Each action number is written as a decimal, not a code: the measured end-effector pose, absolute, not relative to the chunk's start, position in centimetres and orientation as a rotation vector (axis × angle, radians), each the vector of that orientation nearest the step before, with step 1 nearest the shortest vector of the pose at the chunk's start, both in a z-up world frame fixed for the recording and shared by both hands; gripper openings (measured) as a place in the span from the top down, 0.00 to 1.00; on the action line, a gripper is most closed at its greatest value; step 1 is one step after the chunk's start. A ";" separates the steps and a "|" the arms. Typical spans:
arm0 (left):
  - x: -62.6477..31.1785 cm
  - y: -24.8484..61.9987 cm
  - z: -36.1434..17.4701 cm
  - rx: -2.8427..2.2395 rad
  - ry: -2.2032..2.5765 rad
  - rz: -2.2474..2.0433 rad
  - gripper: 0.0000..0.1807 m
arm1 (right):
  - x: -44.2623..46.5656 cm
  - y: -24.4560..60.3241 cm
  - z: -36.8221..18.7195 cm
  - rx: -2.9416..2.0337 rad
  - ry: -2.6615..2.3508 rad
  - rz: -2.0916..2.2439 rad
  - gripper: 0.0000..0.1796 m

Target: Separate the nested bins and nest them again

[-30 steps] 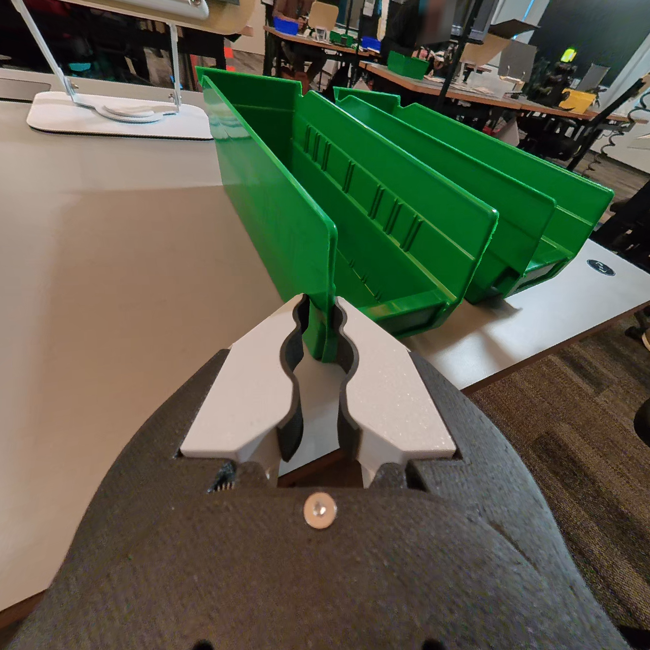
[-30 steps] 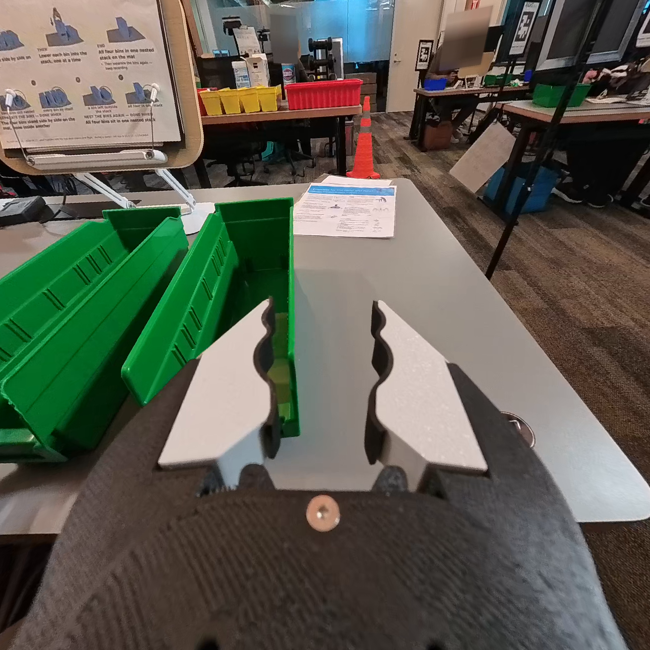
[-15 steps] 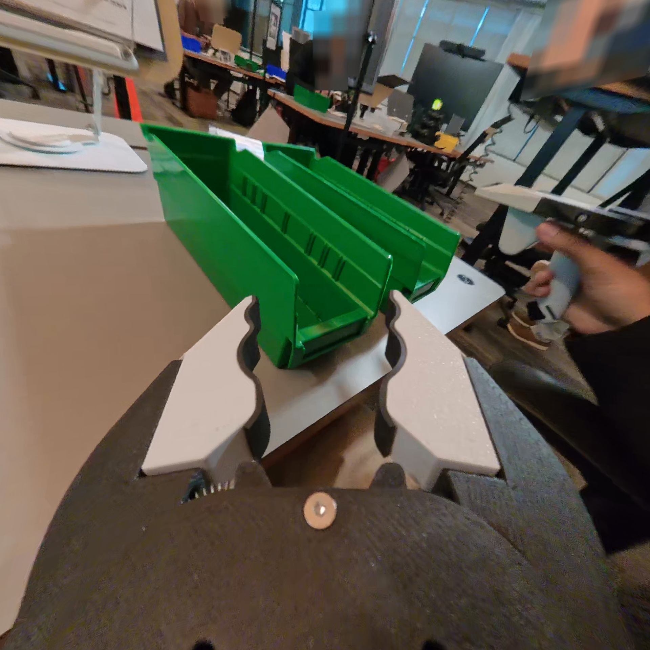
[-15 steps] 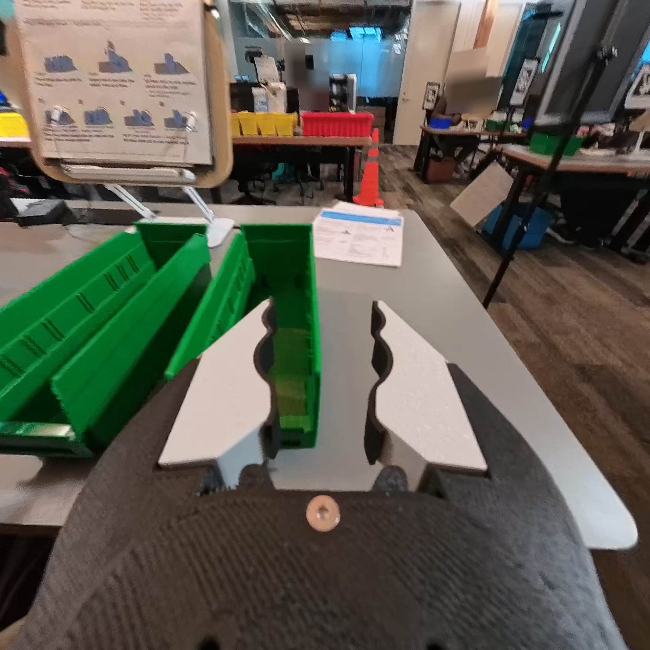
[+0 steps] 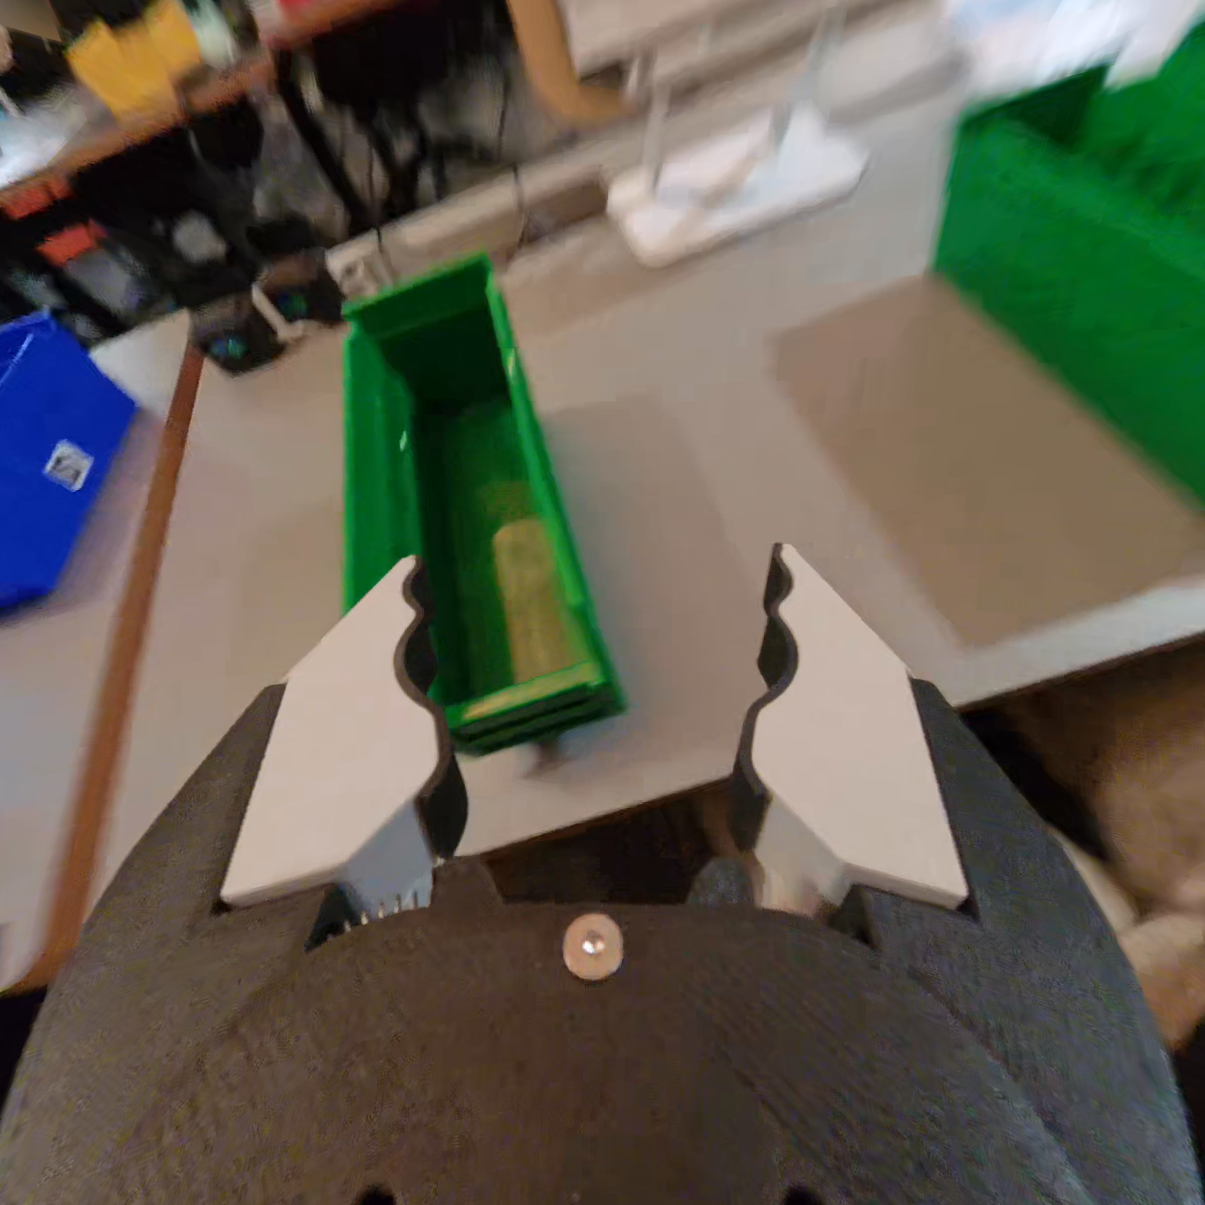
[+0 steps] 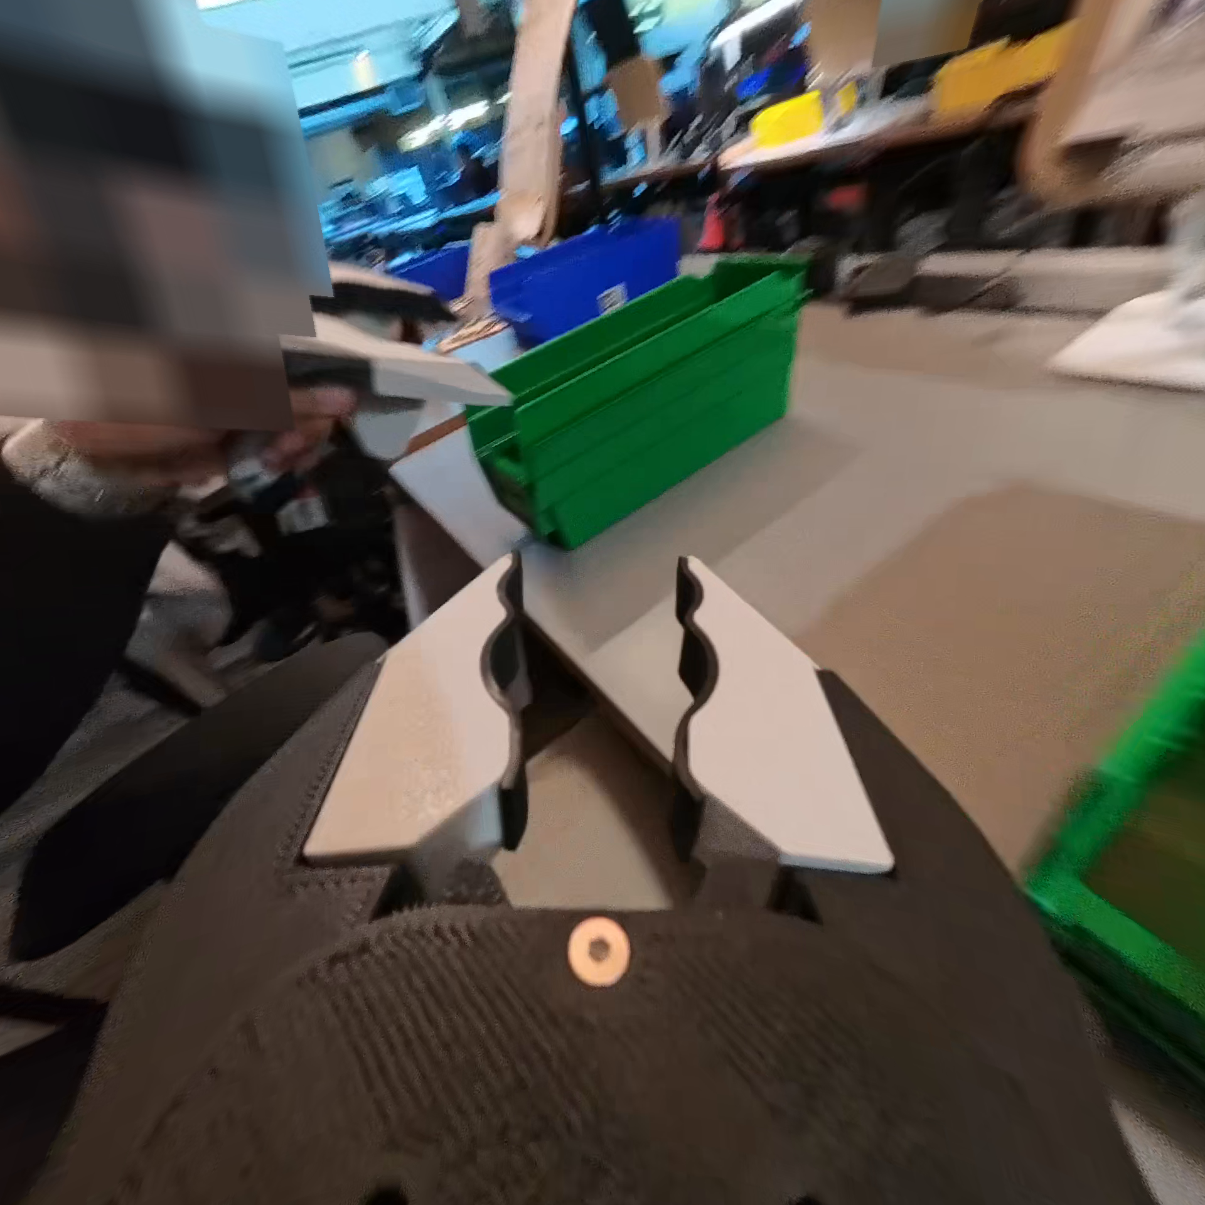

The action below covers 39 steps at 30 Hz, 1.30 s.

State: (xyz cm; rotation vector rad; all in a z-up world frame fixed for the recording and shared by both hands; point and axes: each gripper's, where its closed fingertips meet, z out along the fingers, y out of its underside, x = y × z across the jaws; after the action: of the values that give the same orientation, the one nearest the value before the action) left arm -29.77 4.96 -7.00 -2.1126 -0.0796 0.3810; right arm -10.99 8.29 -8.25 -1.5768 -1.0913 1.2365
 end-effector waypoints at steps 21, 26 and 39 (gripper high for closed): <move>-39.3 9.4 -14.4 -2.800 -0.385 0.059 0.30 | -27.6 5.5 -13.9 -0.936 -1.379 0.854 0.83; -39.6 9.9 -14.4 -2.745 -0.436 0.105 0.32 | -27.4 7.7 -13.2 -1.006 -1.307 0.947 0.82; -39.7 9.6 -14.6 -2.850 -0.414 0.124 0.32 | -29.6 6.0 -12.0 -0.996 -1.260 1.171 0.87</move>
State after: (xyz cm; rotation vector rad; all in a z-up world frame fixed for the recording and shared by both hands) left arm -39.66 9.60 -14.59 -2.8503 -0.4137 0.1239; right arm -29.63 6.03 -11.98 -0.9958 -1.2596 1.1707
